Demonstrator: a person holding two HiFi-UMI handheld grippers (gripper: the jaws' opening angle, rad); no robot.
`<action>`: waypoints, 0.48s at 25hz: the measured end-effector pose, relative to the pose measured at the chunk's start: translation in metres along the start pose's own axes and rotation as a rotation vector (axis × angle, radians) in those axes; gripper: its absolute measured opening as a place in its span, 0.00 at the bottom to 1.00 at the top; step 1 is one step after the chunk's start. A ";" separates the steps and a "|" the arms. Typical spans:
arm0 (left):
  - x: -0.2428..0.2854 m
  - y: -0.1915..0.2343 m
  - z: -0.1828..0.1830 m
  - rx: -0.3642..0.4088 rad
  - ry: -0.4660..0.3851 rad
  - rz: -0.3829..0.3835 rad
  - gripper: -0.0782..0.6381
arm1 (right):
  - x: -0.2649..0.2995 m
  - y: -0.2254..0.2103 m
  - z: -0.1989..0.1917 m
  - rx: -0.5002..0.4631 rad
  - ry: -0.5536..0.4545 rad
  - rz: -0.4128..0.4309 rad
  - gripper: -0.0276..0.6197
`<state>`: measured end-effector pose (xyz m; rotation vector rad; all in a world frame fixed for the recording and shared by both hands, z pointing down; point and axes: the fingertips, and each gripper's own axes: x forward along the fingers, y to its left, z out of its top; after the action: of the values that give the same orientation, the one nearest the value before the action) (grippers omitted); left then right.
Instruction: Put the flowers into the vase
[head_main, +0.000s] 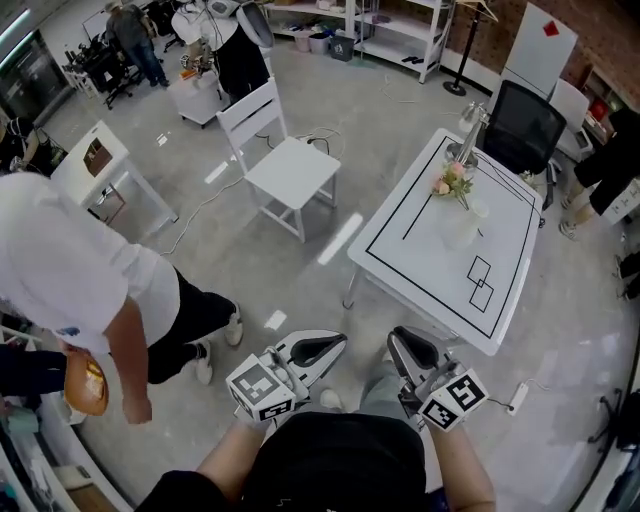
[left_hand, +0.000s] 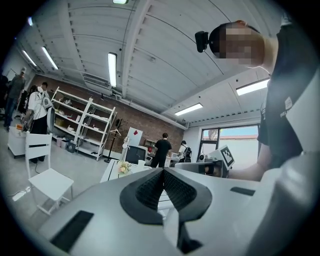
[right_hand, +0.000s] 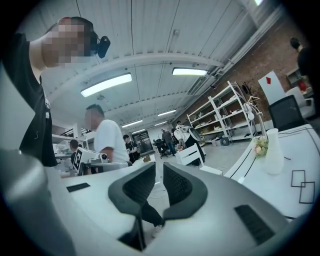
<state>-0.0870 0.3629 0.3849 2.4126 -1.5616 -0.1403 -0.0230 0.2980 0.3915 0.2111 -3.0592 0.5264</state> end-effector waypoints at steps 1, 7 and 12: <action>0.003 0.002 0.001 -0.001 -0.002 -0.001 0.11 | 0.001 -0.003 0.001 0.002 0.001 -0.001 0.13; 0.029 0.019 0.005 -0.003 -0.002 0.006 0.12 | 0.008 -0.032 0.008 0.006 -0.005 0.004 0.13; 0.058 0.033 0.004 -0.018 0.008 0.023 0.12 | 0.013 -0.067 0.016 0.025 -0.007 0.005 0.13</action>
<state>-0.0933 0.2971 0.3939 2.3779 -1.5773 -0.1390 -0.0270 0.2284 0.3990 0.2062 -3.0624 0.5649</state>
